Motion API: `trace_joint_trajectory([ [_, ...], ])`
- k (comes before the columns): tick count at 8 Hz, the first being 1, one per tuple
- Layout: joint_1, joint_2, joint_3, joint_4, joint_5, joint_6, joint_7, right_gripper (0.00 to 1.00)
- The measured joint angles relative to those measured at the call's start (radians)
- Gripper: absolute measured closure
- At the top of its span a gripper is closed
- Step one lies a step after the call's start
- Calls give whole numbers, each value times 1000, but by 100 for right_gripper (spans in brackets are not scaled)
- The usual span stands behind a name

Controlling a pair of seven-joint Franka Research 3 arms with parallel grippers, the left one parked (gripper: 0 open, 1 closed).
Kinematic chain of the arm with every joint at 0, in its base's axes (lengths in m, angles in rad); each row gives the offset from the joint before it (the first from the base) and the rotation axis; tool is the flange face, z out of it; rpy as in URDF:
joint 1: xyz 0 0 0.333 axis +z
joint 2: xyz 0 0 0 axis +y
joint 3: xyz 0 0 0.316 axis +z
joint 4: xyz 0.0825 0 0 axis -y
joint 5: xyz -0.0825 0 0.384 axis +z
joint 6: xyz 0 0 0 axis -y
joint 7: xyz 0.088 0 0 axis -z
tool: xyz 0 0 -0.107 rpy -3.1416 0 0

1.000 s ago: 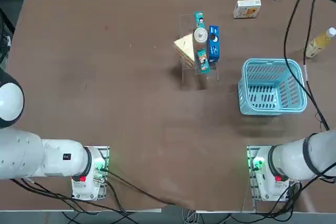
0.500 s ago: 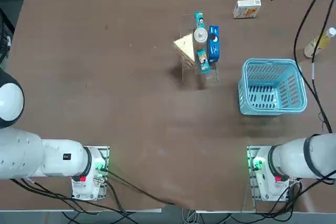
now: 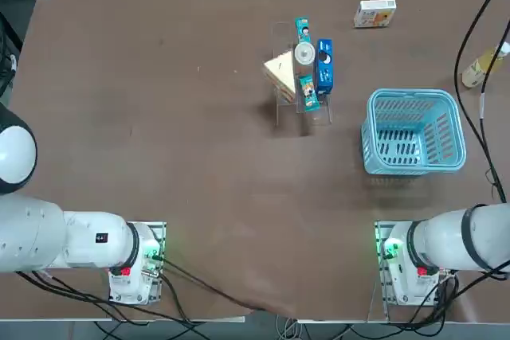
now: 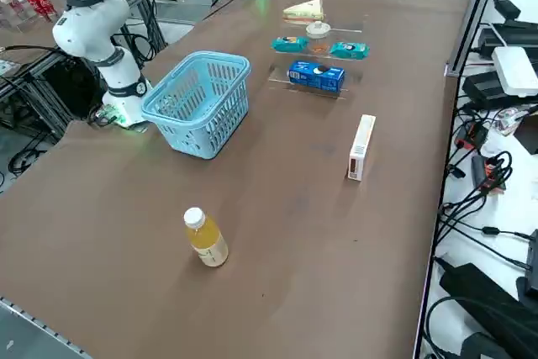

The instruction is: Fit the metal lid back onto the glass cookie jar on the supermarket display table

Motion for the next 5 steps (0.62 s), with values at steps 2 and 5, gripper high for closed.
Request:
trace_joint_trajectory([
  [2,0,-2,0,3,11,-39,0,0],
  [5,0,-17,-1,6,29,-46,-1,0],
])
